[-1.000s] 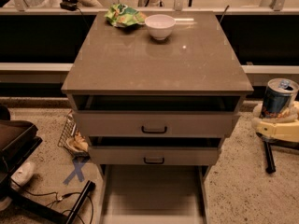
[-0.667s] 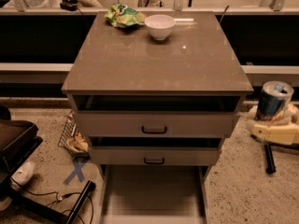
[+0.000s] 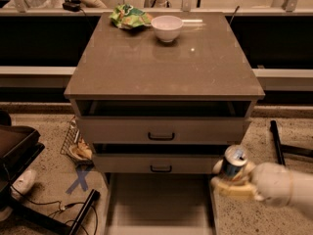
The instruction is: Place redbull can into bottom drawer
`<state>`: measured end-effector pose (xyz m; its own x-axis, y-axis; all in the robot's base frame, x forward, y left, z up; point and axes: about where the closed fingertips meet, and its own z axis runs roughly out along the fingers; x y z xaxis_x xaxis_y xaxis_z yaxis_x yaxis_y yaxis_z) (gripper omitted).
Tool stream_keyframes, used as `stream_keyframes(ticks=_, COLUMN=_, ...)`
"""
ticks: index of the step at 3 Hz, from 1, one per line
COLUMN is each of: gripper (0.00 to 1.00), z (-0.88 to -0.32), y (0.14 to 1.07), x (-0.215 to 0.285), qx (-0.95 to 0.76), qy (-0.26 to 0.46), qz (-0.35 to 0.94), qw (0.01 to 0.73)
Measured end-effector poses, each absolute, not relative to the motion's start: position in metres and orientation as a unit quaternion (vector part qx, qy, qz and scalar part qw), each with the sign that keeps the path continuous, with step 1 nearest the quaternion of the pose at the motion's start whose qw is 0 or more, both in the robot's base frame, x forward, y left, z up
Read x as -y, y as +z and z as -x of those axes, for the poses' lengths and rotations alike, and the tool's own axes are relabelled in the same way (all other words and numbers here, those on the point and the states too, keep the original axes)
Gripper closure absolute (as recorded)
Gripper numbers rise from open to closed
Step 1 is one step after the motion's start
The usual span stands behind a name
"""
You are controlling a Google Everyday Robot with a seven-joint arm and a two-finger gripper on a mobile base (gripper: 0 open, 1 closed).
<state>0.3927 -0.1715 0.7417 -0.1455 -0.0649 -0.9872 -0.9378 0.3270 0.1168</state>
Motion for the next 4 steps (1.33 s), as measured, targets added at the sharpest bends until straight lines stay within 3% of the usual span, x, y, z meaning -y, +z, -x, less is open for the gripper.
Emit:
stream_keyframes(ticks=2, gripper=1.00, z=-0.372, y=0.577, x=0.104, qx=-0.577, qy=0.464, qz=0.447, qw=0.502)
stream_keyframes(ticks=4, gripper=1.00, z=-0.404, y=0.551, x=0.083, qx=-0.570, qy=0.457, qz=0.455, qw=0.509)
